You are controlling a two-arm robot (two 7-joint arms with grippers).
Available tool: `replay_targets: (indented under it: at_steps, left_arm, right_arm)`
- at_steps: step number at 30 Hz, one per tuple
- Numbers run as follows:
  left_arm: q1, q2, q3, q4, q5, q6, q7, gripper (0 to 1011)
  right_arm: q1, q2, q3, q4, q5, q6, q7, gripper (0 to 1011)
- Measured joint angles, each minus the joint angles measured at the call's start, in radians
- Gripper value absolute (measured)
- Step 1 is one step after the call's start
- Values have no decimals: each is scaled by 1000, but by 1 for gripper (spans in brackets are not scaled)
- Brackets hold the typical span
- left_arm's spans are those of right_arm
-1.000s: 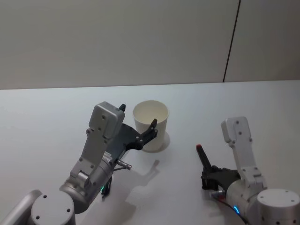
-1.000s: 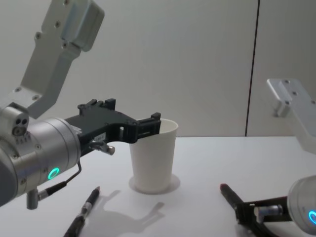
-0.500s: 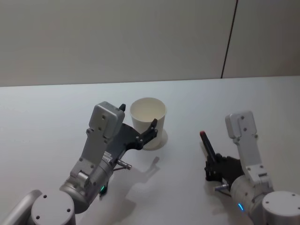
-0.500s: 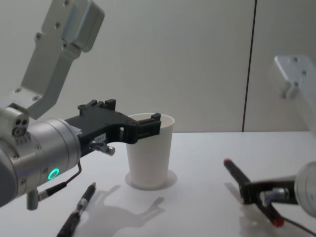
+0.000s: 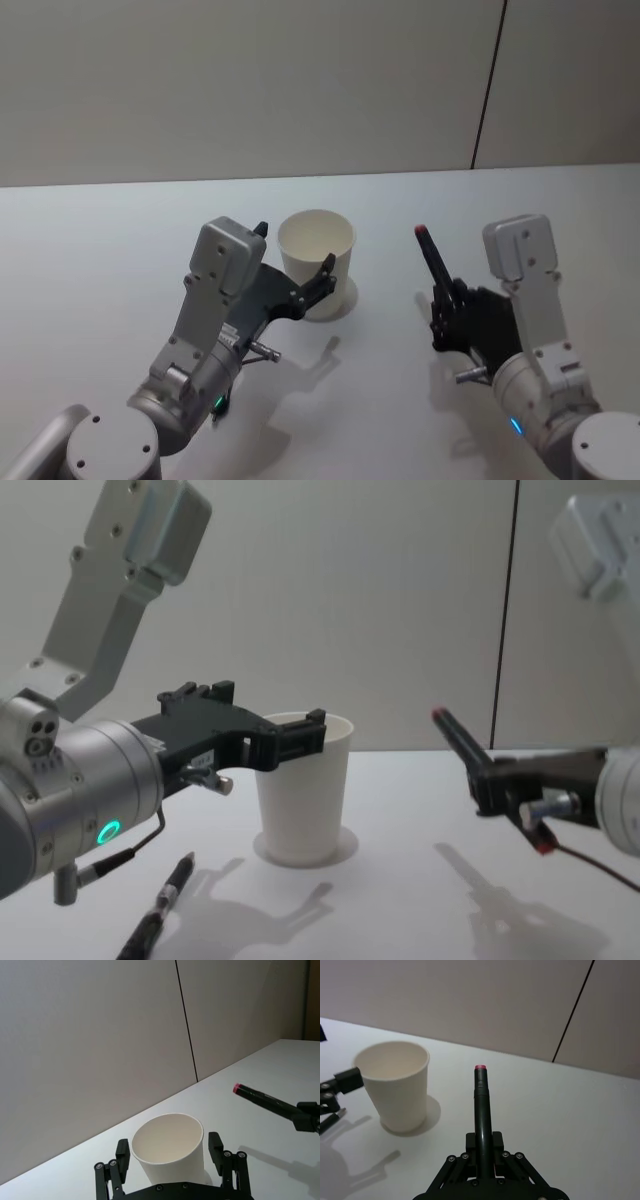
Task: Place the pen into the pen holder.
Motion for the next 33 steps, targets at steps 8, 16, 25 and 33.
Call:
replay_targets:
  at_steps: [8, 16, 25, 33]
  left_arm:
    - [0, 0, 0, 0, 0, 0, 0, 1000]
    - [0, 0, 0, 0, 0, 0, 0, 1000]
    - [0, 0, 0, 0, 0, 0, 0, 1000]
    - [0, 0, 0, 0, 0, 0, 0, 1000]
  right_arm:
    - [-2, 13, -4, -6, -41, -115, 41, 176]
    - [13, 23, -3, 7, -81, -239, 87, 176]
    - [70, 27, 9, 73, -134, -420, 156, 176]
    - [145, 18, 25, 164, -163, -543, 203, 176]
